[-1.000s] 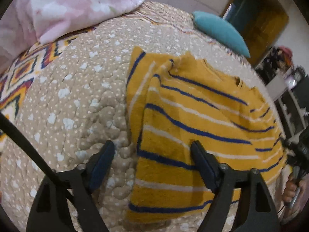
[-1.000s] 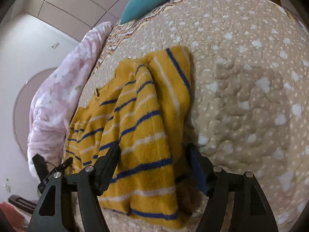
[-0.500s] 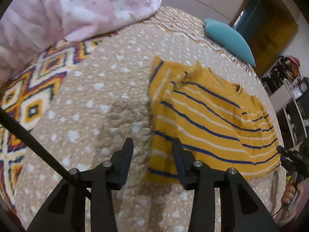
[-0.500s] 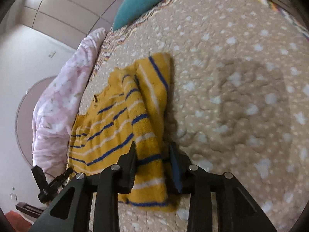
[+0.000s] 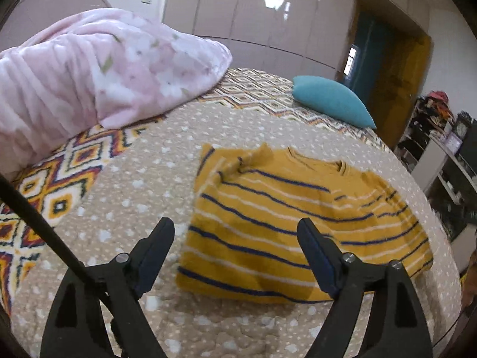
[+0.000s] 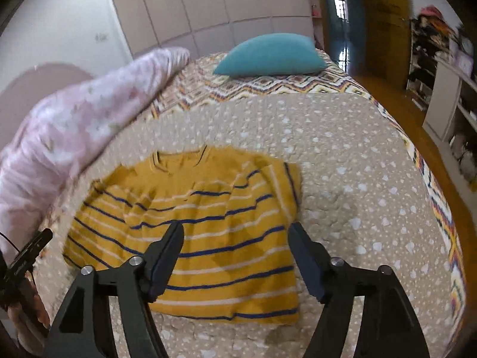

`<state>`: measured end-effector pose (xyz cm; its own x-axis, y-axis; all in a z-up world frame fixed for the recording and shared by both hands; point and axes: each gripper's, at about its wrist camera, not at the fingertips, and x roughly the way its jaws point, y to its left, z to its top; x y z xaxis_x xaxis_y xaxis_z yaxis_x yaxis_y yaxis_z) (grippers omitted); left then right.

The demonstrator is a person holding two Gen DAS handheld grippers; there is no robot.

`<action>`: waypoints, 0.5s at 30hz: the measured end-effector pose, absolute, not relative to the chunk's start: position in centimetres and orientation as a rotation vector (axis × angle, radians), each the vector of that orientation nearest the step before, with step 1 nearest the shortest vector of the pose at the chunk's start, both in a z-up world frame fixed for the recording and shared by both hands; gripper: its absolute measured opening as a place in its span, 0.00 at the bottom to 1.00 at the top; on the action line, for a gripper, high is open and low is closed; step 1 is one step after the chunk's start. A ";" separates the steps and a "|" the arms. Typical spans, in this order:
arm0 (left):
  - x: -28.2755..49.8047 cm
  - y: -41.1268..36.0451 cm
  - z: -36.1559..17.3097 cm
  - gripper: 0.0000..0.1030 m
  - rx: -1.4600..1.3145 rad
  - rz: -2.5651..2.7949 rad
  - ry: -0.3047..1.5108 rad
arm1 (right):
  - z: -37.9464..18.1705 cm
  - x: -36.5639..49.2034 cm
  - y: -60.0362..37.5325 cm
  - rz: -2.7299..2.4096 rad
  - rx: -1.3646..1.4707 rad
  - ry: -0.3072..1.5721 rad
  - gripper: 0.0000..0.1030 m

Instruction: Fold small clothes

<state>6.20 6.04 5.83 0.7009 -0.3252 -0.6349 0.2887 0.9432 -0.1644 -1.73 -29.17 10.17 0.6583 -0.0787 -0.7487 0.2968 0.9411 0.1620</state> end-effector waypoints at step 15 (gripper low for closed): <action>8.6 11.0 0.7 0.81 -0.193 -0.358 0.812 | 6.7 13.5 -14.1 0.032 0.134 0.980 0.40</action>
